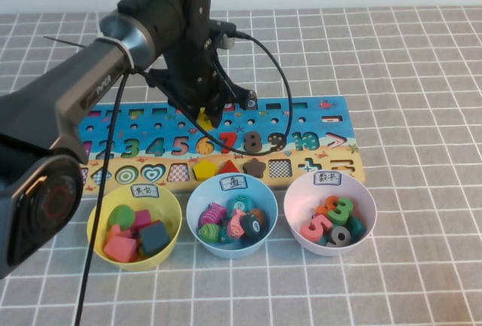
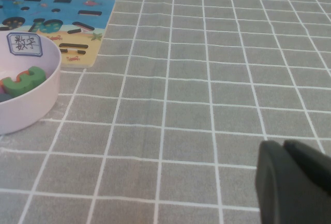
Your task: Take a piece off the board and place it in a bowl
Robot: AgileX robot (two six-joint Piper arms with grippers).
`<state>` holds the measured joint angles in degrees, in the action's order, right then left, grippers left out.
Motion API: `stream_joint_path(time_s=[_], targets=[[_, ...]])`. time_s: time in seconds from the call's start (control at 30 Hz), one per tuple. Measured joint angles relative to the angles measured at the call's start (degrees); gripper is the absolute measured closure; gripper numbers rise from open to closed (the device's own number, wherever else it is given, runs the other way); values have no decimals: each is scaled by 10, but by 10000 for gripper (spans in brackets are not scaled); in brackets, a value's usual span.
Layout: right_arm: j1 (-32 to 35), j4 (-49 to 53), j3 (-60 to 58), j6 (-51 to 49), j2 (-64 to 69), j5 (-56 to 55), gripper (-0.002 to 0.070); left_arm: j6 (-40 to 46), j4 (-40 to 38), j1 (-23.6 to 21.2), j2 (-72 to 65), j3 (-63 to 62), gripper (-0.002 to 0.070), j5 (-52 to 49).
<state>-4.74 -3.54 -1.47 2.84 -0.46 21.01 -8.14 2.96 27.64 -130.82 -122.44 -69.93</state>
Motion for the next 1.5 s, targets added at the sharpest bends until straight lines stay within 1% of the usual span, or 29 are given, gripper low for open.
stream_joint_path(time_s=[0.2,0.37,0.5,0.6,0.67,0.87,1.03,1.27,1.37,1.5], targets=[[0,0,0,0,0,0,694,29,0,0,9,-9,426,-5],[0,0,0,0,0,0,694,33,0,3,58,10,426,-6],[0,0,0,0,0,0,694,38,4,12,144,73,426,-6],[0,0,0,0,0,0,694,40,8,17,212,150,426,-5],[0,0,0,0,0,0,694,40,8,17,258,207,426,20],[0,0,0,0,0,0,694,32,8,17,412,421,426,150],[0,0,0,0,0,0,694,31,7,17,527,598,426,298],[0,0,0,0,0,0,694,50,1,23,610,789,426,495],[0,0,0,0,0,0,694,52,1,47,614,834,426,569],[0,0,0,0,0,0,694,78,3,102,608,865,426,641]])
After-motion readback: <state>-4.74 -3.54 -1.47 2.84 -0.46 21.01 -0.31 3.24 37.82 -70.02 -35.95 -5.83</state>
